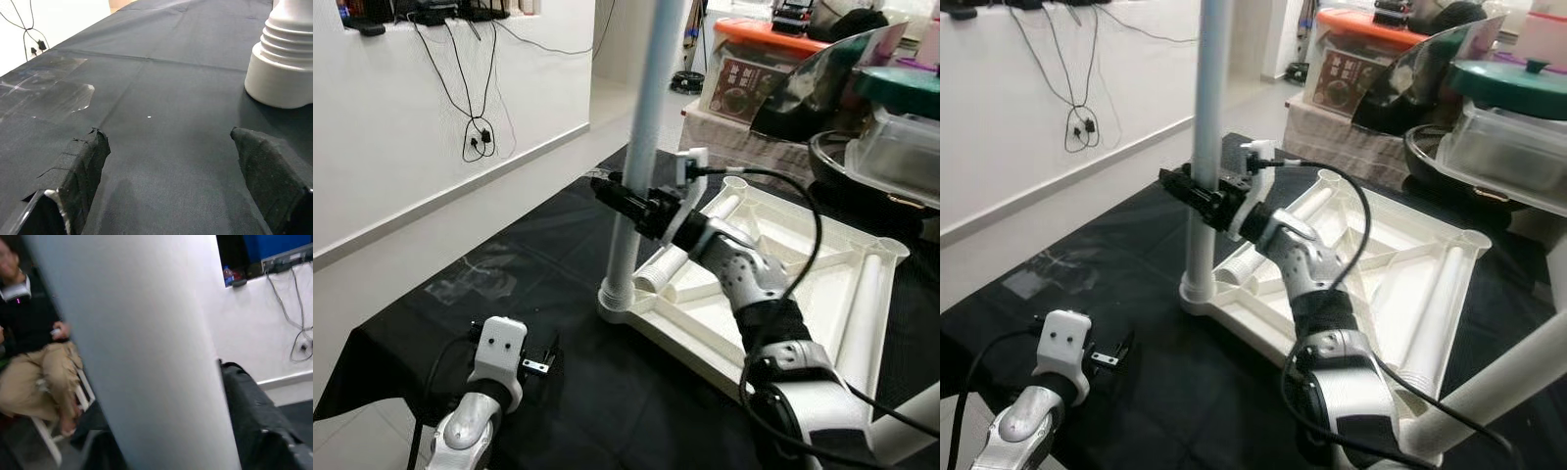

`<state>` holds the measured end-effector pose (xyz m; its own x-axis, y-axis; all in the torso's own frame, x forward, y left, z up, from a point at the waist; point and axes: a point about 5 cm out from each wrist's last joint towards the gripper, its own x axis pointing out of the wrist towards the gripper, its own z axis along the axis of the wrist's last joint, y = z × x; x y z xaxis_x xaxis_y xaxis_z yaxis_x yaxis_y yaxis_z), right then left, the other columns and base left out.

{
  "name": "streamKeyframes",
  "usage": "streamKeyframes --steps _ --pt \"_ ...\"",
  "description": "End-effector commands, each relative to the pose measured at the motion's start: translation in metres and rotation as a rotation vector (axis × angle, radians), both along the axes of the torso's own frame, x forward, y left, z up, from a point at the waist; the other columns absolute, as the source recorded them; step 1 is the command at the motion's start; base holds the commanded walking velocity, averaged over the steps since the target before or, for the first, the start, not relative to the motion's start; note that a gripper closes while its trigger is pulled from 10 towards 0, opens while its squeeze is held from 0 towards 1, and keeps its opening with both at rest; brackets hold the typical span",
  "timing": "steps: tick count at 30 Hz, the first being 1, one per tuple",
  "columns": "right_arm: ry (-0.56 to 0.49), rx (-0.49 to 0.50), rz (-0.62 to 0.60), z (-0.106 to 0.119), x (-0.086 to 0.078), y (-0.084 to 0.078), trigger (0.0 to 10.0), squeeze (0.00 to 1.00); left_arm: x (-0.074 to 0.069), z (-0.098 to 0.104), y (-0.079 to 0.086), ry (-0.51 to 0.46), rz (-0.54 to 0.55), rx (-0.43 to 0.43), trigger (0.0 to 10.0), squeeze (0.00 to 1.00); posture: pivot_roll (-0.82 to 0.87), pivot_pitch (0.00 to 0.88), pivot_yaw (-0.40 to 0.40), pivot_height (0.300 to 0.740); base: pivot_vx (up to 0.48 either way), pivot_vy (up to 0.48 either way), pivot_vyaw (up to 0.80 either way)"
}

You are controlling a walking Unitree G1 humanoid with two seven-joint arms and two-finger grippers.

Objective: Building children table

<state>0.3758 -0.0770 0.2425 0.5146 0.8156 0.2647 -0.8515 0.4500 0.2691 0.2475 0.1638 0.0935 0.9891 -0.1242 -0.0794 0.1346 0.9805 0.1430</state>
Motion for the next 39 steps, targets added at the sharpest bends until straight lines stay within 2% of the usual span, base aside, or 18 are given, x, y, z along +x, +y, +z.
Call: streamKeyframes --steps 1,2,4,6,8,9,10,13,18,25,26,28,29,32,33,37,38,39 --pt "0.025 0.025 -0.020 0.000 0.003 0.002 0.0 0.00 -0.002 -0.002 0.000 0.004 -0.003 0.015 10.0 0.00 0.11 0.000 -0.136 0.740 0.000 0.000 0.00" --pt "0.025 0.025 -0.020 0.000 0.003 0.002 0.0 0.00 -0.002 -0.002 0.000 0.004 -0.003 0.015 10.0 0.00 0.11 0.000 -0.136 0.740 0.000 0.000 0.00" --pt "0.045 -0.067 -0.243 -0.009 0.010 -0.008 0.0 0.00 -0.003 -0.003 -0.002 0.008 -0.009 0.013 10.0 0.00 0.10 0.000 -0.133 0.740 0.000 0.000 0.00" --pt "0.230 -0.125 -0.589 -0.031 0.019 -0.026 0.0 0.00 -0.002 -0.003 -0.003 0.007 -0.011 0.011 10.0 0.00 0.10 0.000 -0.135 0.740 0.000 0.000 0.00" --pt "0.230 -0.125 -0.589 -0.031 0.019 -0.026 0.0 0.00 -0.002 -0.003 -0.003 0.007 -0.011 0.011 10.0 0.00 0.10 0.000 -0.135 0.740 0.000 0.000 0.00" --pt "0.314 -0.158 -0.735 -0.042 0.019 -0.036 0.0 0.00 -0.001 -0.003 -0.003 0.006 -0.011 0.011 10.0 0.00 0.10 0.000 -0.137 0.740 0.000 0.000 0.00" --pt "0.314 -0.158 -0.735 -0.042 0.019 -0.036 0.0 0.00 -0.001 -0.003 -0.003 0.006 -0.011 0.011 10.0 0.00 0.10 0.000 -0.137 0.740 0.000 0.000 0.00" --pt "0.308 -0.280 -1.023 -0.062 0.004 -0.053 0.0 0.00 -0.001 -0.002 -0.003 0.002 -0.008 0.009 10.0 0.00 0.10 0.000 -0.135 0.740 0.000 0.000 0.00" --pt "0.221 -0.302 -1.167 -0.060 -0.019 -0.050 0.0 0.00 -0.002 -0.002 -0.002 0.003 -0.003 0.011 10.0 0.00 0.10 0.000 -0.128 0.740 0.000 0.000 0.00" --pt "0.182 -0.291 -1.272 -0.045 -0.021 -0.043 0.0 0.00 0.001 -0.002 -0.001 0.005 0.000 0.016 10.0 0.00 0.09 0.000 -0.122 0.740 0.000 0.000 0.00" --pt "0.183 -0.317 -1.242 -0.045 -0.018 -0.040 6.4 0.00 0.001 -0.002 -0.001 0.005 0.000 0.016 10.0 0.00 0.09 0.000 -0.121 0.740 0.000 0.000 0.00" --pt "0.183 -0.317 -1.242 -0.045 -0.018 -0.040 6.4 0.00 0.001 -0.002 -0.001 0.005 0.000 0.016 10.0 0.00 0.09 0.000 -0.121 0.740 0.000 0.000 0.00" --pt "0.190 -0.319 -1.233 -0.045 -0.017 -0.039 10.0 0.00 0.001 -0.002 -0.002 0.005 -0.002 0.016 10.0 0.00 0.09 0.000 -0.118 0.740 0.000 0.000 0.00" --pt "0.170 -0.314 -1.196 -0.042 -0.016 -0.037 10.0 0.00 0.001 -0.003 -0.003 0.007 -0.005 0.016 10.0 0.00 0.09 0.000 -0.113 0.740 0.000 0.000 0.00" --pt "0.155 -0.282 -1.204 -0.038 -0.017 -0.040 10.0 1.00 0.000 -0.003 -0.003 0.009 -0.006 0.017 10.0 0.00 0.08 0.000 -0.111 0.740 0.000 0.000 0.00" --pt "0.138 -0.241 -1.192 -0.033 -0.019 -0.045 10.0 1.00 0.000 -0.003 -0.002 0.011 -0.009 0.017 10.0 0.00 0.08 0.000 -0.110 0.740 0.000 0.000 0.00" --pt "0.120 -0.208 -1.134 -0.028 -0.017 -0.045 10.0 0.38 0.000 -0.003 -0.003 0.012 -0.011 0.017 10.0 0.00 0.08 0.000 -0.110 0.740 0.000 0.000 0.00" --pt "0.115 -0.160 -1.085 -0.023 -0.016 -0.046 10.0 0.00 0.000 -0.003 -0.003 0.012 -0.012 0.017 10.0 0.00 0.08 0.000 -0.110 0.740 0.000 0.000 0.00"
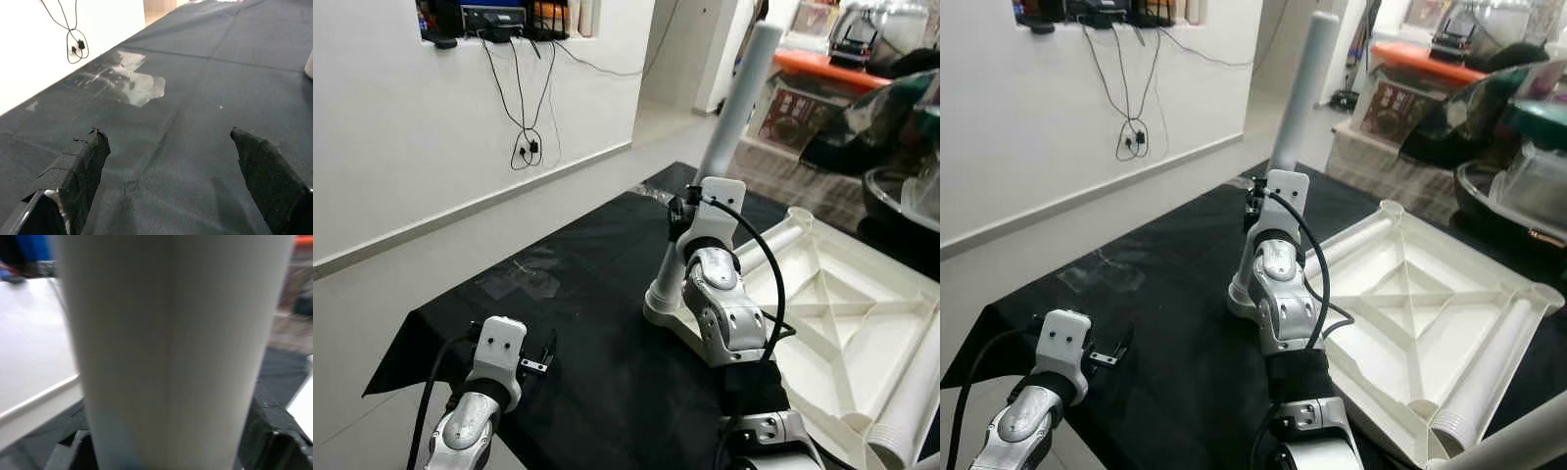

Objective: Building children table

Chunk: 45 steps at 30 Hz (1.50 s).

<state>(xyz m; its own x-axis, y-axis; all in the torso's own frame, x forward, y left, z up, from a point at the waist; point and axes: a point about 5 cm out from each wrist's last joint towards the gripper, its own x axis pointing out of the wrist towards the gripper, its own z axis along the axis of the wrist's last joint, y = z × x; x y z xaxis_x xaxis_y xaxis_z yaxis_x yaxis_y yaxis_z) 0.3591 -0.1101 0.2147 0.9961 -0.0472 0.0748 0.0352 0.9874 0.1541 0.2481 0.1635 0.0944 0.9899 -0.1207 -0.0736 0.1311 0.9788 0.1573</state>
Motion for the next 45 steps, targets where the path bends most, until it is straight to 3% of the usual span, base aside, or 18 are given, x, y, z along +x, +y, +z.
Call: streamKeyframes --steps 1,2,4,7,18,19,21,22,24,27,28,29,30,31,33,35,41,45 --pt "-0.046 0.067 0.017 0.008 0.002 -0.013 10.0 0.00 0.000 -0.004 -0.002 0.020 -0.016 0.004 10.0 0.00 0.08 0.000 -0.110 0.740 0.000 0.000 0.00" --pt "-0.046 0.067 0.017 0.008 0.002 -0.013 10.0 0.00 0.000 -0.004 -0.002 0.020 -0.016 0.004 10.0 0.00 0.08 0.000 -0.110 0.740 0.000 0.000 0.00" --pt "-0.151 0.137 0.380 0.028 0.006 -0.004 10.0 0.00 0.000 -0.004 -0.001 0.019 -0.015 0.006 10.0 0.00 0.09 0.000 -0.114 0.740 0.000 0.000 0.00" --pt "-0.182 0.127 0.705 0.032 0.001 0.003 10.0 0.00 0.000 -0.004 -0.001 0.019 -0.015 0.007 10.0 0.00 0.09 0.000 -0.115 0.740 0.000 0.000 0.00" --pt "-0.201 0.058 0.993 0.036 -0.002 0.026 9.7 0.00 0.002 -0.003 0.000 0.013 -0.018 0.017 10.0 0.00 0.11 0.000 -0.123 0.740 0.000 0.000 0.00" --pt "-0.203 0.038 1.024 0.037 -0.001 0.033 2.3 0.00 0.002 -0.002 0.001 0.012 -0.017 0.017 10.0 0.00 0.12 0.000 -0.128 0.740 0.000 0.000 0.00" --pt "-0.203 0.038 1.024 0.037 -0.001 0.033 2.3 0.00 0.002 -0.002 0.001 0.012 -0.017 0.017 10.0 0.00 0.12 0.000 -0.128 0.740 0.000 0.000 0.00" --pt "-0.205 0.016 1.048 0.037 -0.001 0.040 0.0 0.00 0.002 -0.002 0.001 0.010 -0.015 0.017 10.0 0.00 0.12 0.000 -0.134 0.740 0.000 0.000 0.00" --pt "-0.185 0.013 1.036 0.036 0.000 0.044 0.0 0.00 0.001 -0.002 0.000 0.009 -0.012 0.017 10.0 0.00 0.12 0.000 -0.137 0.740 0.000 0.000 0.00" --pt "0.021 -0.002 0.614 0.012 0.023 0.034 0.0 0.00 -0.001 -0.003 0.000 0.012 -0.011 0.015 10.0 0.00 0.11 0.000 -0.134 0.740 0.000 0.000 0.00" --pt "0.021 -0.002 0.614 0.012 0.023 0.034 0.0 0.00 -0.001 -0.003 0.000 0.012 -0.011 0.015 10.0 0.00 0.11 0.000 -0.134 0.740 0.000 0.000 0.00" --pt "0.100 -0.026 0.352 -0.002 0.029 0.014 0.0 0.00 -0.001 -0.004 0.000 0.014 -0.012 0.014 10.0 0.00 0.11 0.000 -0.133 0.740 0.000 0.000 0.00" --pt "0.100 -0.026 0.352 -0.002 0.029 0.014 0.0 0.00 -0.001 -0.004 0.000 0.014 -0.012 0.014 10.0 0.00 0.11 0.000 -0.133 0.740 0.000 0.000 0.00" --pt "0.145 -0.042 0.119 -0.017 0.027 -0.009 0.0 0.00 -0.001 -0.004 -0.002 0.014 -0.015 0.012 10.0 0.00 0.11 0.000 -0.133 0.740 0.000 0.000 0.00" --pt "0.145 -0.042 0.119 -0.017 0.027 -0.009 0.0 0.00 -0.001 -0.004 -0.002 0.014 -0.015 0.012 10.0 0.00 0.11 0.000 -0.133 0.740 0.000 0.000 0.00" --pt "0.174 -0.076 -0.172 -0.036 0.009 -0.038 0.0 0.00 0.000 -0.003 -0.003 0.013 -0.020 0.010 10.0 0.00 0.10 0.000 -0.124 0.740 0.000 0.000 0.00" --pt "0.152 -0.103 -0.307 -0.040 -0.018 -0.044 0.0 0.00 0.000 -0.005 -0.003 0.018 -0.019 0.011 10.0 0.00 0.08 0.000 -0.115 0.740 0.000 0.000 0.00" --pt "0.159 -0.104 -0.339 -0.040 -0.021 -0.045 0.0 0.00 0.000 -0.005 -0.003 0.020 -0.019 0.011 10.0 0.00 0.08 0.000 -0.115 0.740 0.000 0.000 0.00"
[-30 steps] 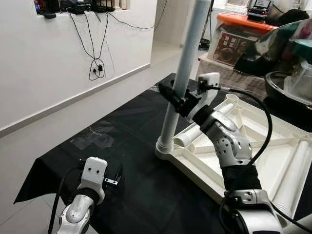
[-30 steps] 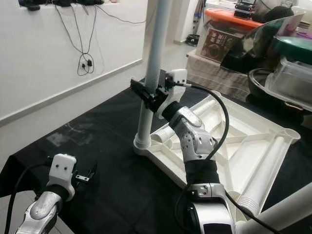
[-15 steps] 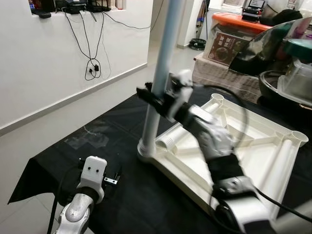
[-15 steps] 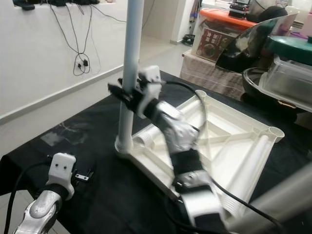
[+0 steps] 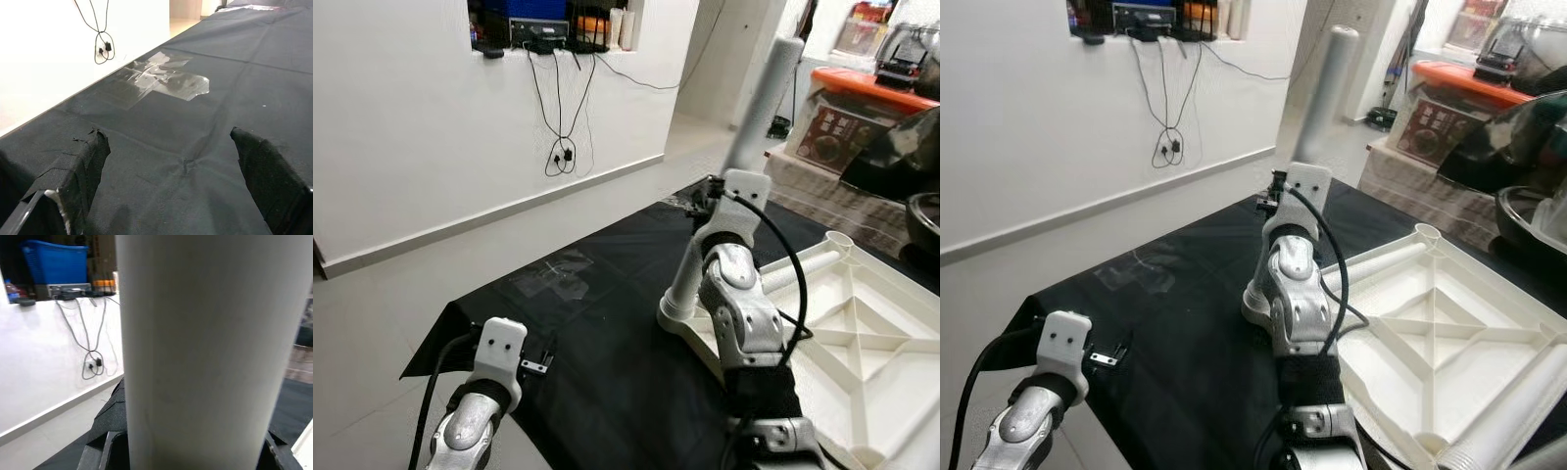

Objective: Building children table

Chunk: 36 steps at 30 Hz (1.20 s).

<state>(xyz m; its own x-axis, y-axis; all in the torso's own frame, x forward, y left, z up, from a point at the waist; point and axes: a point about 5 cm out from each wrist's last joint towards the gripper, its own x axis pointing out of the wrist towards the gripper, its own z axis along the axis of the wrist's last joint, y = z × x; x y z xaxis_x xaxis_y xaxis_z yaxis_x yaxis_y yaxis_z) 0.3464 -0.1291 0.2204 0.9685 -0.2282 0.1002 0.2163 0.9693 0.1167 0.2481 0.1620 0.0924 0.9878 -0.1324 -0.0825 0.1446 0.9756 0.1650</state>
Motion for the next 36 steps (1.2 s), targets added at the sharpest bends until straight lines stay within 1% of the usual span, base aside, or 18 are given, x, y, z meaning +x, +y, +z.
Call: streamKeyframes --steps 1,4,5,9,10,11,12,17,18,20,22,26,28,29,33,34,35,36 --pt "0.195 -0.047 -0.190 -0.047 -0.009 -0.030 0.0 0.00 0.000 -0.003 -0.003 0.014 -0.007 0.001 10.0 0.00 0.08 0.000 -0.115 0.740 0.000 0.000 0.00" --pt "0.225 -0.049 -0.263 -0.051 -0.007 -0.034 0.0 0.00 0.001 -0.004 -0.003 0.015 -0.007 0.000 10.0 0.00 0.08 0.000 -0.112 0.740 0.000 0.000 0.00" --pt "0.252 -0.032 -0.236 -0.055 -0.003 -0.031 10.0 0.00 0.001 -0.003 -0.002 0.014 -0.006 0.001 10.0 0.00 0.08 0.000 -0.112 0.740 0.000 0.000 0.00" --pt "0.252 -0.006 -0.164 -0.056 -0.001 -0.023 10.0 0.00 0.002 -0.003 -0.002 0.014 -0.005 0.001 10.0 0.00 0.08 0.000 -0.112 0.740 0.000 0.000 0.00" --pt "0.212 0.022 -0.150 -0.053 -0.002 -0.021 10.0 0.07 0.002 -0.003 -0.002 0.014 -0.005 0.001 10.0 0.00 0.08 0.000 -0.112 0.740 0.000 0.000 0.00" --pt "0.212 0.022 -0.150 -0.053 -0.002 -0.021 10.0 0.07 0.002 -0.003 -0.002 0.014 -0.005 0.001 10.0 0.00 0.08 0.000 -0.112 0.740 0.000 0.000 0.00" --pt "0.178 0.034 -0.129 -0.048 -0.002 -0.020 10.0 1.00 0.002 -0.003 -0.002 0.015 -0.006 0.001 10.0 0.00 0.08 0.000 -0.110 0.740 0.000 0.000 0.00" --pt "0.091 0.052 -0.011 -0.029 0.001 -0.013 10.0 1.00 0.002 -0.004 -0.002 0.017 -0.008 0.000 10.0 0.00 0.08 0.000 -0.110 0.740 0.000 0.000 0.00" --pt "0.044 0.091 0.188 -0.018 0.010 -0.006 10.0 0.00 0.001 -0.004 -0.002 0.016 -0.008 0.001 10.0 0.00 0.08 0.000 -0.114 0.740 0.000 0.000 0.00" --pt "-0.033 0.094 0.464 -0.004 0.020 -0.006 10.0 0.00 0.001 -0.003 -0.002 0.015 -0.006 -0.003 10.0 0.00 0.08 0.000 -0.114 0.740 0.000 0.000 0.00" --pt "-0.063 0.057 0.617 0.001 0.024 -0.017 10.0 0.00 0.001 -0.004 -0.002 0.015 -0.006 -0.003 10.0 0.00 0.08 0.000 -0.119 0.740 0.000 0.000 0.00" --pt "-0.082 0.048 0.773 0.005 0.025 -0.022 10.0 0.00 0.001 -0.004 -0.002 0.016 -0.009 0.002 10.0 0.00 0.09 0.000 -0.123 0.740 0.000 0.000 0.00" --pt "-0.079 0.028 0.985 0.006 0.022 -0.009 10.0 0.00 0.001 -0.004 -0.002 0.014 -0.007 -0.001 10.0 0.00 0.09 0.000 -0.124 0.740 0.000 0.000 0.00" --pt "-0.079 0.028 0.985 0.006 0.022 -0.009 10.0 0.00 0.001 -0.004 -0.002 0.014 -0.007 -0.001 10.0 0.00 0.09 0.000 -0.124 0.740 0.000 0.000 0.00" --pt "-0.055 -0.064 1.229 -0.006 0.017 0.025 10.0 0.00 0.002 -0.003 -0.004 0.010 -0.010 -0.001 10.0 0.00 0.09 0.000 -0.129 0.740 0.000 0.000 0.00" --pt "-0.055 -0.064 1.229 -0.006 0.017 0.025 10.0 0.00 0.002 -0.003 -0.004 0.010 -0.010 -0.001 10.0 0.00 0.09 0.000 -0.129 0.740 0.000 0.000 0.00" --pt "-0.063 -0.070 1.252 -0.005 0.017 0.031 3.6 0.00 0.001 -0.003 -0.003 0.009 -0.010 -0.001 10.0 0.00 0.11 0.000 -0.140 0.740 0.000 0.000 0.00" --pt "-0.063 -0.070 1.252 -0.005 0.017 0.031 3.6 0.00 0.001 -0.003 -0.003 0.009 -0.010 -0.001 10.0 0.00 0.11 0.000 -0.140 0.740 0.000 0.000 0.00"
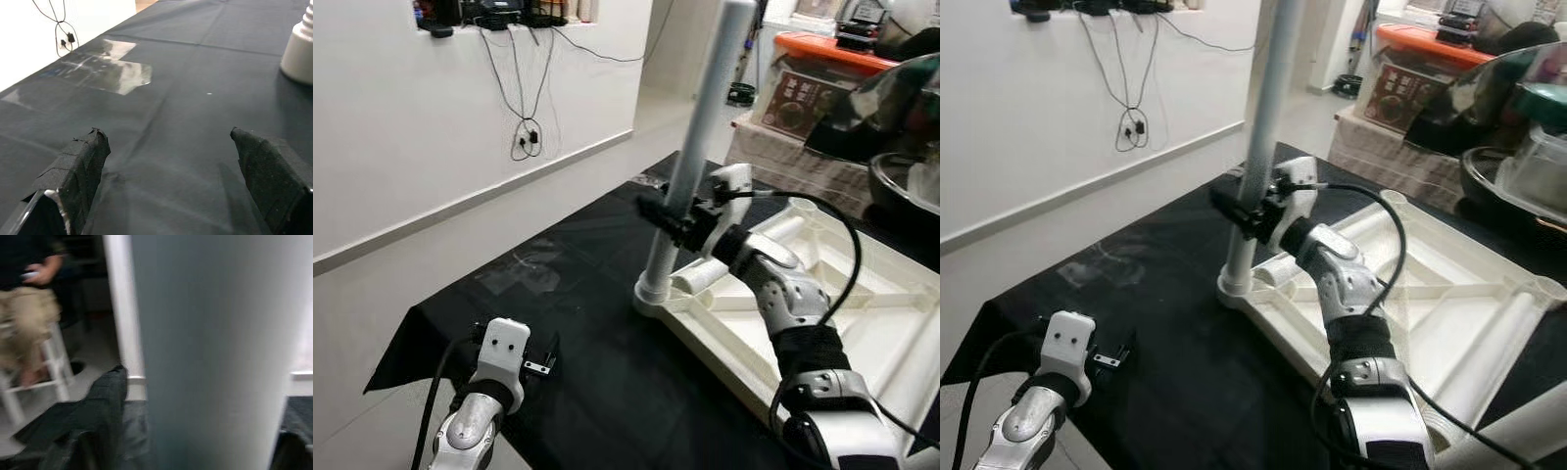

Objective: Building children table

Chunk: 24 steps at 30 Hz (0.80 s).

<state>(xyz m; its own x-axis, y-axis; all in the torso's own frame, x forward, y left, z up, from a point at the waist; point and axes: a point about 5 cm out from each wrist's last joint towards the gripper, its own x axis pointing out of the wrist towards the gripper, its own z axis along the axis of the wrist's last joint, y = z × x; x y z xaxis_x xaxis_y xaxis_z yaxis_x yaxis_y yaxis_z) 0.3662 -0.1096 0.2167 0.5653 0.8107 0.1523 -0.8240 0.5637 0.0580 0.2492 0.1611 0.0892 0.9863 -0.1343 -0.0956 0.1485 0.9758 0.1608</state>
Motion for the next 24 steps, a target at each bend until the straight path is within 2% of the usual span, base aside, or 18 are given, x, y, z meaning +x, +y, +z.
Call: streamKeyframes --steps 1,6,8,9,10,11,12,13,16,17,19,20,21,23,24 --pt "-0.007 -0.025 0.078 0.000 -0.001 0.016 0.0 0.00 0.000 0.001 -0.001 -0.005 -0.006 0.003 10.0 0.00 0.11 0.000 -0.140 0.740 0.000 0.000 0.00" --pt "-0.016 0.040 -0.035 0.011 0.012 0.020 0.0 0.00 -0.002 0.000 0.002 -0.003 -0.001 0.008 10.0 0.00 0.12 0.000 -0.141 0.740 0.000 0.000 0.00" --pt "0.021 0.026 -0.244 0.007 0.021 0.012 0.0 0.00 -0.002 0.000 0.001 -0.001 -0.002 0.008 10.0 0.00 0.11 0.000 -0.135 0.740 0.000 0.000 0.00" --pt "0.021 0.026 -0.244 0.007 0.021 0.012 0.0 0.00 -0.002 0.000 0.001 -0.001 -0.002 0.008 10.0 0.00 0.11 0.000 -0.135 0.740 0.000 0.000 0.00" --pt "0.123 0.011 -0.562 -0.008 0.030 -0.007 0.0 0.00 -0.002 0.000 -0.001 0.000 -0.006 0.006 10.0 0.00 0.10 0.000 -0.130 0.740 0.000 0.000 0.00" --pt "0.168 0.003 -0.669 -0.014 0.031 -0.015 0.0 0.00 -0.002 0.000 -0.001 0.000 -0.008 0.006 10.0 0.00 0.10 0.000 -0.129 0.740 0.000 0.000 0.00" --pt "0.194 0.000 -0.726 -0.019 0.031 -0.019 0.0 0.00 -0.002 0.000 -0.002 0.000 -0.008 0.005 10.0 0.00 0.10 0.000 -0.129 0.740 0.000 0.000 0.00" --pt "0.194 0.000 -0.726 -0.019 0.031 -0.019 0.0 0.00 -0.002 0.000 -0.002 0.000 -0.008 0.005 10.0 0.00 0.10 0.000 -0.129 0.740 0.000 0.000 0.00" --pt "0.170 -0.132 -1.069 -0.051 0.010 -0.050 0.0 0.00 -0.002 -0.001 -0.003 0.003 -0.014 0.002 10.0 0.00 0.09 0.000 -0.121 0.740 0.000 0.000 0.00" --pt "0.170 -0.132 -1.069 -0.051 0.010 -0.050 0.0 0.00 -0.002 -0.001 -0.003 0.003 -0.014 0.002 10.0 0.00 0.09 0.000 -0.121 0.740 0.000 0.000 0.00" --pt "0.213 -0.169 -1.269 -0.070 -0.005 -0.068 0.0 0.00 -0.001 -0.001 -0.004 0.004 -0.017 0.000 10.0 0.00 0.09 0.000 -0.120 0.740 0.000 0.000 0.00" --pt "0.213 -0.169 -1.269 -0.070 -0.005 -0.068 0.0 0.00 -0.001 -0.001 -0.004 0.004 -0.017 0.000 10.0 0.00 0.09 0.000 -0.120 0.740 0.000 0.000 0.00" --pt "0.240 -0.179 -1.346 -0.077 -0.012 -0.074 0.0 0.00 -0.001 -0.001 -0.004 0.005 -0.018 0.001 10.0 0.00 0.08 0.000 -0.117 0.740 0.000 0.000 0.00" --pt "0.240 -0.179 -1.346 -0.077 -0.012 -0.074 0.0 0.00 -0.001 -0.001 -0.004 0.005 -0.018 0.001 10.0 0.00 0.08 0.000 -0.117 0.740 0.000 0.000 0.00" --pt "0.264 -0.179 -1.422 -0.081 -0.018 -0.079 0.0 0.00 -0.001 -0.001 -0.003 0.006 -0.018 0.001 10.0 0.00 0.08 0.000 -0.113 0.740 0.000 0.000 0.00"
